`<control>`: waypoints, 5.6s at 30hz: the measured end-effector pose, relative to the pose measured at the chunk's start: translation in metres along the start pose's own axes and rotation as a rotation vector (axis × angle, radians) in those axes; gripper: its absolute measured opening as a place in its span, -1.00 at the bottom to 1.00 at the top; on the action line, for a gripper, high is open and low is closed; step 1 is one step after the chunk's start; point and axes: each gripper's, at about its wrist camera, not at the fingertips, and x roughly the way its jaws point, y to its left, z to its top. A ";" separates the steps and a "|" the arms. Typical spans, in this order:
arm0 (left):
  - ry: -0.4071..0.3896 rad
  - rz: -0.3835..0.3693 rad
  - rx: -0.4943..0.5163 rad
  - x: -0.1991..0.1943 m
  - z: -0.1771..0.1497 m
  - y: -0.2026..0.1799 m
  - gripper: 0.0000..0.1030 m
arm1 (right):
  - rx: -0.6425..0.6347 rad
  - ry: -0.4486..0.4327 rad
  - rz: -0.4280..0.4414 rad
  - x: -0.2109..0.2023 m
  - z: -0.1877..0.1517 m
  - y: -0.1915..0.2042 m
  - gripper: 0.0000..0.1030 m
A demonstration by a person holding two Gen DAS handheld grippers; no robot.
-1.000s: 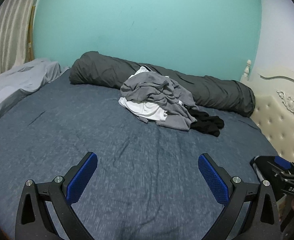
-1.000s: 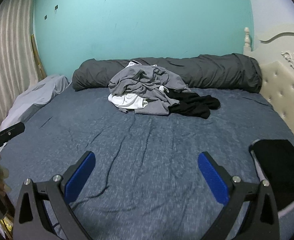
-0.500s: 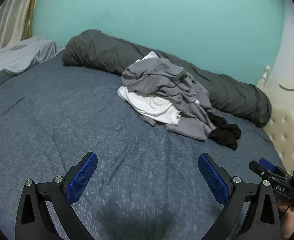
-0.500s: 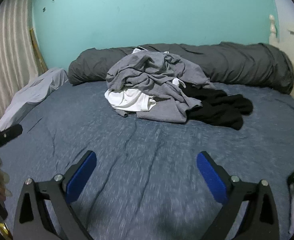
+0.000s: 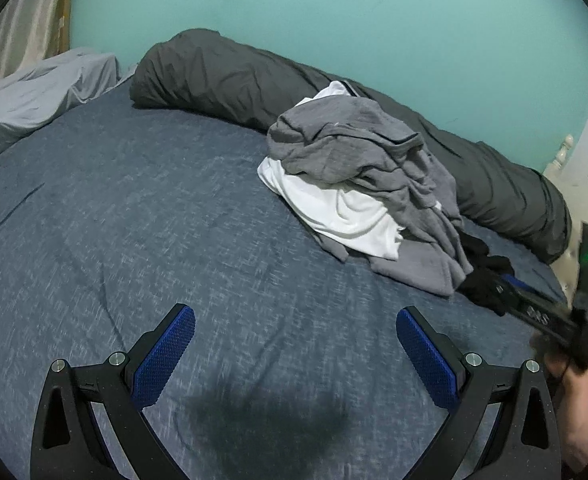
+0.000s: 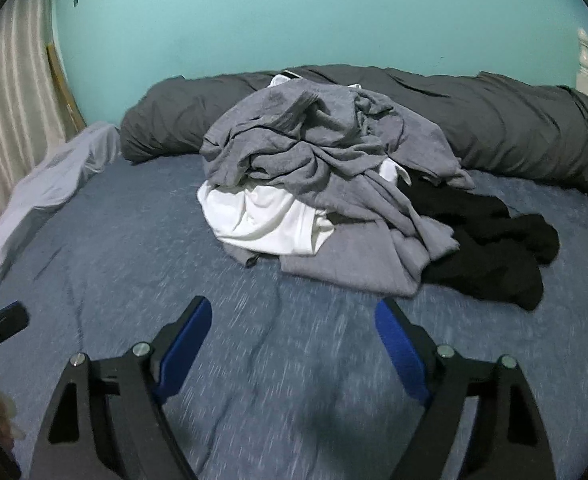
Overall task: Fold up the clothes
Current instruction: 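Move both tools toward the grey clothing pile on the bed, then grasp the grey sweatshirt with the right gripper and pull it out of the pile, then drag the grey sweatshirt across the bed with the right gripper, then open, then grasp the grey sweatshirt edge with the left gripper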
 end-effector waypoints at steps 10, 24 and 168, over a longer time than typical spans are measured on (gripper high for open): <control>0.093 0.064 -0.012 0.063 0.023 0.031 0.99 | -0.027 0.059 -0.078 0.112 0.066 0.009 0.65; 0.146 0.076 -0.016 0.101 0.031 0.047 0.99 | -0.129 0.074 -0.095 0.198 0.120 0.026 0.11; 0.046 -0.048 0.124 -0.080 -0.244 0.037 0.99 | 0.557 -0.071 -0.116 -0.209 -0.286 -0.101 -0.02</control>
